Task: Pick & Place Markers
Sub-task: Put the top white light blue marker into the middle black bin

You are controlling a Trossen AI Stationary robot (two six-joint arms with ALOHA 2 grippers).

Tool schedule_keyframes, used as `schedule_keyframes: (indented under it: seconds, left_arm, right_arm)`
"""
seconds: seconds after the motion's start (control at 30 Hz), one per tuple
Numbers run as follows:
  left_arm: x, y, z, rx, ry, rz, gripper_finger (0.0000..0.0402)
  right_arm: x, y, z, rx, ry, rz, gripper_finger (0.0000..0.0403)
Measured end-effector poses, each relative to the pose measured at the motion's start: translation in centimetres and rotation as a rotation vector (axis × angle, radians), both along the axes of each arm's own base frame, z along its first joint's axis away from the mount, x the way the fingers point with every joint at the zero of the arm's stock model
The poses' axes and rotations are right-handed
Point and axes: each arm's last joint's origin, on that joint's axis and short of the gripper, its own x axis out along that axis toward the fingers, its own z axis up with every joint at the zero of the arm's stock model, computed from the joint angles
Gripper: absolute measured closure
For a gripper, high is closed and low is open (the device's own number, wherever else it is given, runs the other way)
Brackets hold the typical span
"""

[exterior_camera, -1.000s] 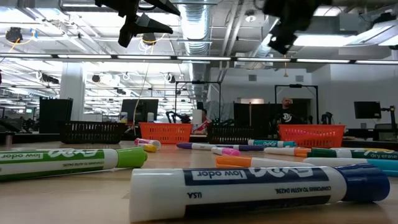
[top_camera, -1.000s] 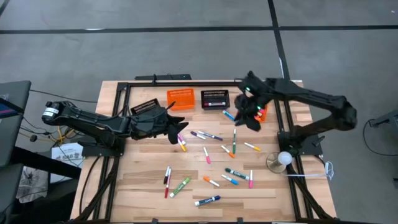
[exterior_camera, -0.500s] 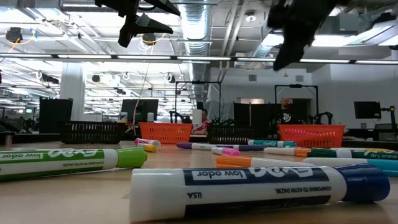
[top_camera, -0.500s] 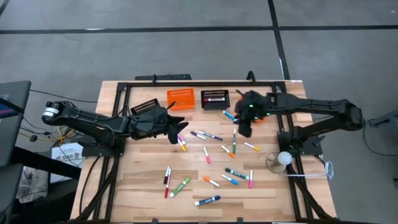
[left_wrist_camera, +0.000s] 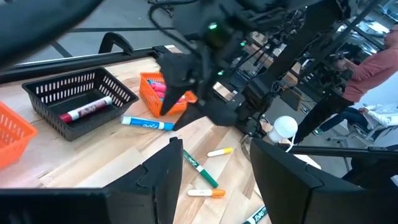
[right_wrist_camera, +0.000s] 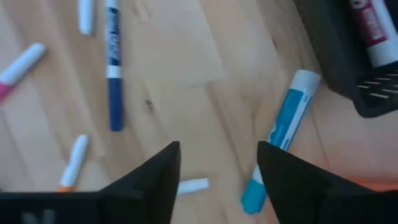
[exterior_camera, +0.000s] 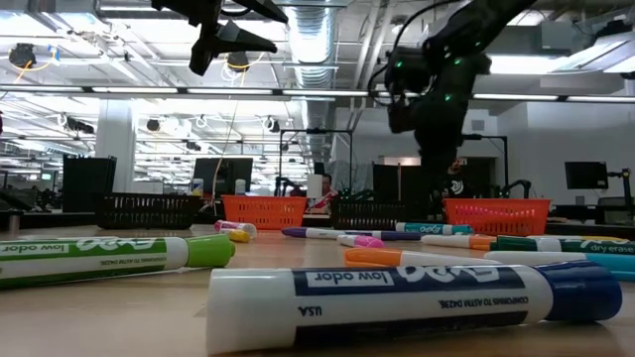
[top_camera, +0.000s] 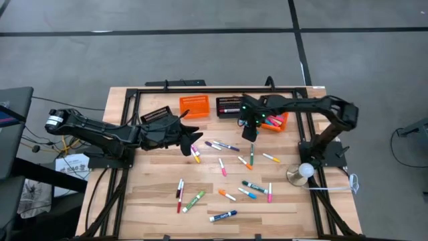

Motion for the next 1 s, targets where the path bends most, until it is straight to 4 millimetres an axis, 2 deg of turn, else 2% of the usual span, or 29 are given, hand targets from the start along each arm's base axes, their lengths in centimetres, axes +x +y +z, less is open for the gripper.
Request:
schedule_keyframes:
  seconds: [0.2,0.4,0.67,0.8,1.0]
  left_arm:
    - [0.0,0.0,0.0,0.001,0.000,0.000,0.0215]
    - [0.0,0.0,0.0,0.001,0.000,0.001,0.0215]
    - [0.0,0.0,0.0,0.001,0.001,0.000,0.0215]
    - [0.0,0.0,0.0,0.001,0.001,0.001,0.0215]
    - [0.0,0.0,0.0,0.001,0.000,0.001,0.0215]
  right_arm:
    - [1.3,-1.4,-1.8,0.020,0.071,-0.001,0.0163]
    - [1.8,-2.6,-3.2,0.003,0.129,-0.034,0.0167]
    - [1.2,-3.8,-3.2,-0.047,0.158,-0.081,0.0168]
    - [1.1,-3.9,-3.3,-0.043,0.162,-0.094,0.0168]
    - [1.6,-3.6,-4.8,-0.041,0.214,-0.079,0.0168]
